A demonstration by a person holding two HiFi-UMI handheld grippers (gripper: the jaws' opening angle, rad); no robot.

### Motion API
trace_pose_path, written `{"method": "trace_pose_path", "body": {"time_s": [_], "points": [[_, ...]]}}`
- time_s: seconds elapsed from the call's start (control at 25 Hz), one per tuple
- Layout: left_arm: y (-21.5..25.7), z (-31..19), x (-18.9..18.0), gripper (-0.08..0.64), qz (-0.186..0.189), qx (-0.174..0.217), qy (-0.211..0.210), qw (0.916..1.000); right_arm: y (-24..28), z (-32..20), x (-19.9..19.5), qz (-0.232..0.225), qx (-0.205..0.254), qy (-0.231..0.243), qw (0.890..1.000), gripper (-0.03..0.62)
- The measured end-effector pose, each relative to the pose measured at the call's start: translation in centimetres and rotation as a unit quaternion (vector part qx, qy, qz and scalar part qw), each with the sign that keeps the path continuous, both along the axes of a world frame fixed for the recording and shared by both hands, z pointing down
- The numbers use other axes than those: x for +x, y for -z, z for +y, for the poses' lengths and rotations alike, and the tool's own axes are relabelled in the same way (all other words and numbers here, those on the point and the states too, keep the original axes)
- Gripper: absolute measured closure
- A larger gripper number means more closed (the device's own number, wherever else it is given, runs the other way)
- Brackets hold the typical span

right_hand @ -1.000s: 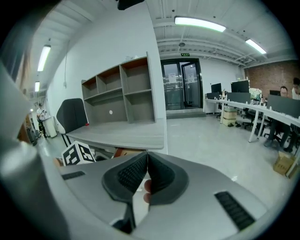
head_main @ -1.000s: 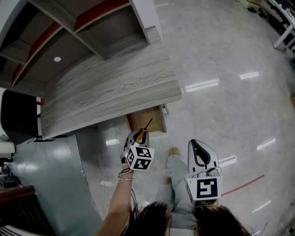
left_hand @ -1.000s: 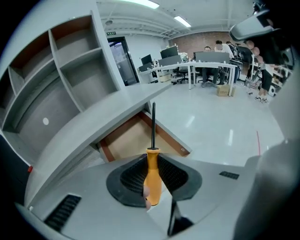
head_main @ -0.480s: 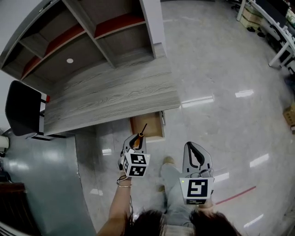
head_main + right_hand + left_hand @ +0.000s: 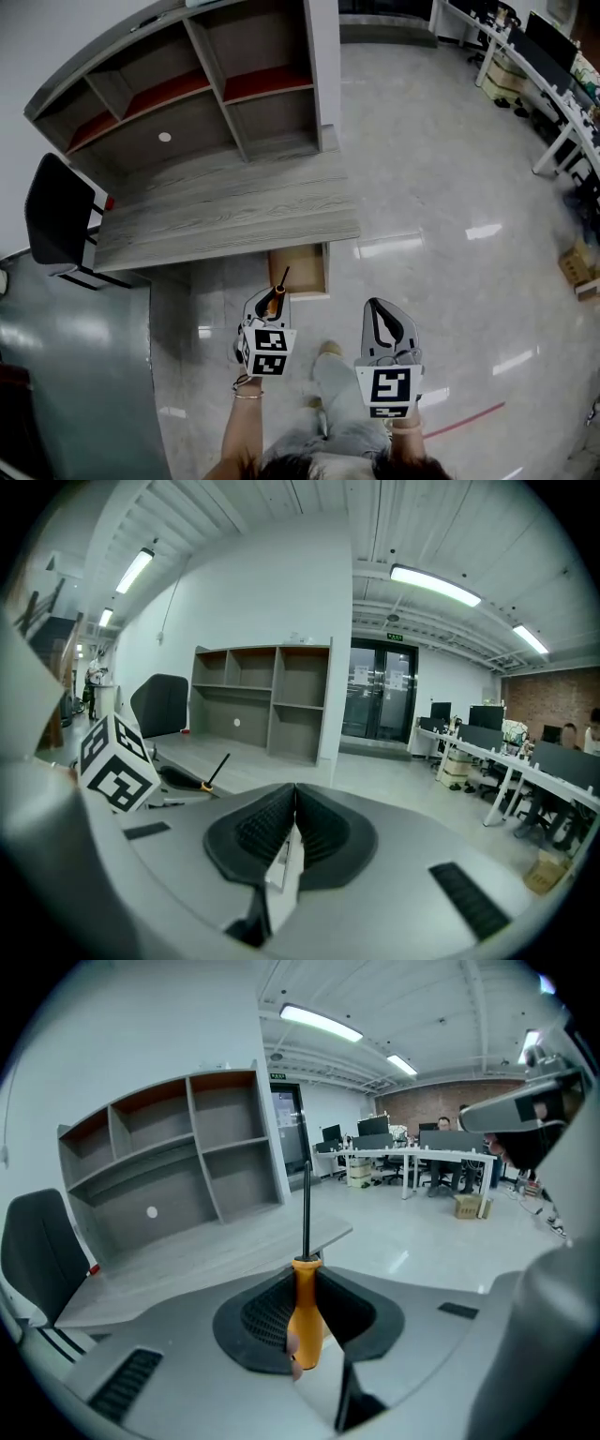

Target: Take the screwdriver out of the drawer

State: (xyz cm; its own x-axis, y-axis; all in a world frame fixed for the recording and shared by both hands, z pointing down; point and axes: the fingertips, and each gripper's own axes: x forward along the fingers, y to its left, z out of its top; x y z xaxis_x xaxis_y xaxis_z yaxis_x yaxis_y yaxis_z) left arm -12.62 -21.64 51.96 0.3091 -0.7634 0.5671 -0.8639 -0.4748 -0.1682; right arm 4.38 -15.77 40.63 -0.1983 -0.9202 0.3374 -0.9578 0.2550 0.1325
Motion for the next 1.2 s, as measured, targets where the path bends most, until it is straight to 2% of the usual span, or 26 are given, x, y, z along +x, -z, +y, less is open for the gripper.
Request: {"method": "trace_pose_path", "body": {"time_s": [0.24, 0.48, 0.76, 0.92, 1.2], "points": [[4.0, 3.0, -0.4, 0.477, 0.028, 0.021, 0.0, 0.9994, 3.0, 2.1, -1.0, 0.001, 0.024, 0.001, 1.0, 0.566], [8.5, 6.3, -0.6, 0.478, 0.056, 0.04, -0.012, 0.9975, 5.9, 5.2, -2.3, -0.046, 0.032, 0.01, 0.998, 0.566], [13.0, 10.5, -0.9, 0.479, 0.084, 0.069, -0.022, 0.9938, 8.9, 8.4, -3.3, -0.04, 0.056, 0.017, 0.997, 0.566], [16.0, 12.9, -1.2, 0.479, 0.114, 0.087, -0.026, 0.9893, 10.4, 10.3, -4.5, -0.028, 0.063, 0.032, 0.997, 0.566], [20.8, 17.3, -1.9, 0.48, 0.143, 0.114, -0.031, 0.9827, 12.6, 13.6, -6.0, -0.024, 0.082, 0.048, 0.995, 0.566]]}}
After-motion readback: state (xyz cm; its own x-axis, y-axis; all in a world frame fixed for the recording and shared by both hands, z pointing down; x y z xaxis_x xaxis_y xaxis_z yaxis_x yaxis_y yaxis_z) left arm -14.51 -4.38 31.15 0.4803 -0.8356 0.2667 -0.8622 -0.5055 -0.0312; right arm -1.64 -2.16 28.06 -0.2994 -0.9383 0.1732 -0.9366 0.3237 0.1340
